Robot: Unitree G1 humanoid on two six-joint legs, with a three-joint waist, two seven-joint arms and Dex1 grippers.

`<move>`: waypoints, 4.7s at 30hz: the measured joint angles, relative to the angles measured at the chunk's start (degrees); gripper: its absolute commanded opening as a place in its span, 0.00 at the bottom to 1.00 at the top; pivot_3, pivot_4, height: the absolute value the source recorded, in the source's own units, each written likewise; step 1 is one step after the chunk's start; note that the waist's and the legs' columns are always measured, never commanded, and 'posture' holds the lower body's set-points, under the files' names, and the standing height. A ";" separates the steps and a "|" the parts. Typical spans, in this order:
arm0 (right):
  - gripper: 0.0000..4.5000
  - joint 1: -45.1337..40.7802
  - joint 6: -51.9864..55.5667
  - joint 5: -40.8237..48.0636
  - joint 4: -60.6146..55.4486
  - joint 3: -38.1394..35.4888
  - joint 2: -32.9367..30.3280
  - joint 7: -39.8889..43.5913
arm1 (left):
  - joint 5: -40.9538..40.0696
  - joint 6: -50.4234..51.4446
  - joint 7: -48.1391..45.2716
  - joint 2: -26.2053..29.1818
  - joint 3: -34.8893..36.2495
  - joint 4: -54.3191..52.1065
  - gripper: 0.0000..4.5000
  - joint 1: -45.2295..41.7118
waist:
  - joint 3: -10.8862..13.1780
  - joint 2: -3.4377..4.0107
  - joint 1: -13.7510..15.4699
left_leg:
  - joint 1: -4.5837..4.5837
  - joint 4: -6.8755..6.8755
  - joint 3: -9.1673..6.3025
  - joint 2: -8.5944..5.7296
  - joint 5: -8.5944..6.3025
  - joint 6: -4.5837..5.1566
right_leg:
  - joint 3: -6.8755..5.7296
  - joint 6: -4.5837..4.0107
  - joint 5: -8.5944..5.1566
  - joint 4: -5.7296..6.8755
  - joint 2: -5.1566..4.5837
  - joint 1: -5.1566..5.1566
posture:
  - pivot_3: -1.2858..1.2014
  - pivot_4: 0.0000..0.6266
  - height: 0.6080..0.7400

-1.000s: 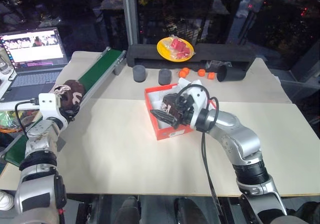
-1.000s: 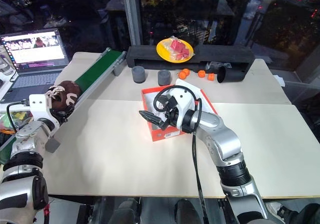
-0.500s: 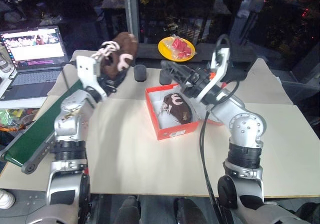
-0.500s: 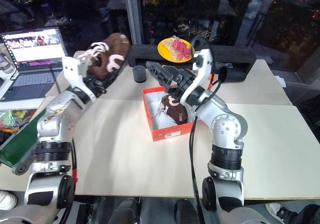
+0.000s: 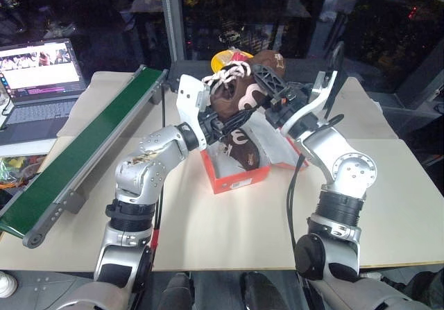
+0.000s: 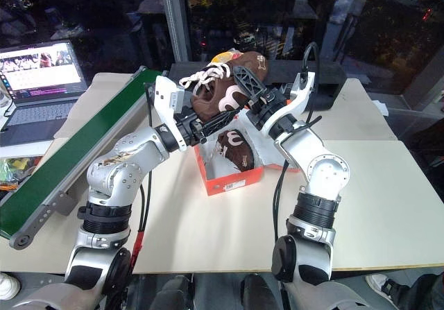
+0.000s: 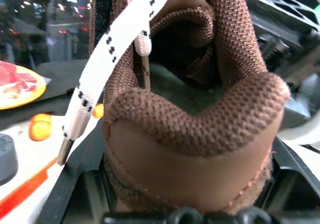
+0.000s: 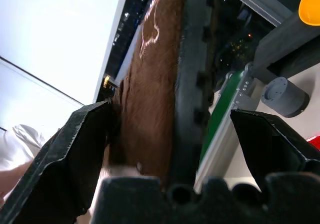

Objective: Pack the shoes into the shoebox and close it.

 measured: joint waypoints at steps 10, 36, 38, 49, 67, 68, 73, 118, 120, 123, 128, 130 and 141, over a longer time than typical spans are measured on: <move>0.13 0.02 -1.97 0.07 -0.05 1.84 -0.23 -2.13 | -0.06 1.08 0.39 0.55 0.00 -0.32 0.80 -0.01 | 0.01 0.01 0.03 | -0.01 -0.01 0.00 0.00 0.00 0.00 | 0.00 0.00 0.00 -0.04 0.00 0.00 | 0.52 0.24 1.00; 0.09 -12.83 -8.76 -36.71 28.26 31.19 -18.87 27.87 | -0.23 4.50 4.09 13.52 10.22 -8.22 1.00 19.21 | 0.12 0.15 0.20 | -0.04 -0.10 0.04 0.01 0.00 0.00 | 0.03 -0.02 -0.01 -0.16 -0.01 -0.07 | 0.52 0.24 1.00; 0.09 -13.49 -10.44 -39.93 31.11 33.52 -17.96 31.32 | -0.21 4.70 4.91 12.61 9.92 -10.14 1.00 21.14 | 0.12 0.15 0.21 | -0.04 -0.08 0.04 0.01 0.00 -0.01 | 0.03 -0.02 -0.01 -0.14 0.00 -0.06 | 0.52 0.24 1.00; 0.09 -14.66 -20.46 -54.70 44.67 41.99 -14.17 44.00 | -0.29 5.96 8.11 9.83 8.97 -14.94 1.00 22.55 | 0.12 0.16 -0.01 | -0.02 -0.08 0.04 0.01 -0.01 -0.01 | 0.03 -0.03 0.00 -0.11 0.01 -0.08 | 0.52 0.24 1.00; 0.67 -23.31 -37.94 -73.72 72.29 47.87 -3.92 49.99 | 0.05 5.72 9.28 8.87 7.90 -14.91 1.00 24.38 | 0.10 0.15 -0.04 | 0.14 -0.15 0.03 0.00 -0.01 -0.03 | 0.02 -0.04 -0.01 -0.09 0.00 0.02 | 0.52 0.24 1.00; 0.74 -23.46 -38.40 -74.41 72.62 47.59 -3.87 49.91 | 0.05 5.72 9.32 8.88 7.90 -14.92 1.00 24.49 | 0.10 0.15 0.07 | 0.14 -0.14 0.03 0.00 -0.01 -0.03 | 0.01 -0.04 -0.01 -0.09 0.00 0.05 | 0.52 0.24 1.00; 0.99 -23.81 -38.77 -75.21 73.59 45.69 -3.49 49.78 | 0.05 5.70 9.29 8.96 7.97 -14.96 1.00 24.49 | 0.10 0.15 0.07 | 0.16 -0.11 0.02 0.00 -0.01 -0.03 | 0.00 -0.04 0.00 -0.04 0.00 0.05 | 0.52 0.24 1.00; 0.01 28.97 -4.25 -60.76 -2.32 15.49 -18.61 28.21 | 6.56 -2.62 -24.16 22.83 -6.53 2.07 1.00 4.29 | 0.21 0.29 -0.09 | 0.07 -0.04 0.08 -0.01 0.00 -0.01 | 0.10 0.12 -0.21 -0.08 0.00 0.00 | 0.52 0.24 1.00; 0.01 27.61 -7.46 -60.88 1.17 16.69 -18.32 28.03 | 6.56 -2.12 -24.11 23.52 -6.14 1.52 1.00 4.40 | 0.21 0.29 -0.04 | 0.06 -0.02 0.08 -0.03 0.00 -0.01 | 0.10 0.11 -0.20 -0.08 -0.01 0.00 | 0.52 0.24 1.00; 0.01 24.35 -13.22 -61.25 7.20 17.64 -18.00 27.43 | 6.53 -0.97 -23.87 24.35 -5.56 0.31 1.00 4.75 | 0.21 0.29 0.04 | 0.07 -0.01 0.07 -0.02 0.00 -0.01 | 0.09 0.12 -0.20 -0.08 -0.01 0.02 | 0.52 0.24 1.00; 0.01 21.93 -19.89 -61.37 14.10 18.37 -17.26 26.50 | 6.47 0.04 -23.55 25.18 -4.65 -1.04 1.00 5.34 | 0.21 0.29 0.16 | 0.06 -0.03 0.07 -0.03 0.00 -0.01 | 0.09 0.10 -0.20 -0.10 -0.02 0.03 | 0.52 0.24 1.00; 0.01 20.37 -23.02 -61.44 17.73 18.32 -16.59 25.42 | 6.45 0.93 -23.40 25.41 -4.31 -1.50 1.00 5.52 | 0.21 0.29 0.09 | 0.06 -0.02 0.07 -0.03 0.00 -0.01 | 0.09 0.10 -0.19 -0.09 -0.02 0.03 | 0.52 0.24 1.00; 0.01 18.66 -40.12 -52.41 18.85 13.04 -10.83 28.50 | 6.11 2.08 -23.50 25.84 -4.26 -2.39 1.00 5.47 | 0.21 0.30 -0.04 | 0.08 -0.05 0.05 -0.01 0.00 -0.01 | 0.09 0.04 -0.15 -0.02 0.01 0.02 | 0.52 0.24 1.00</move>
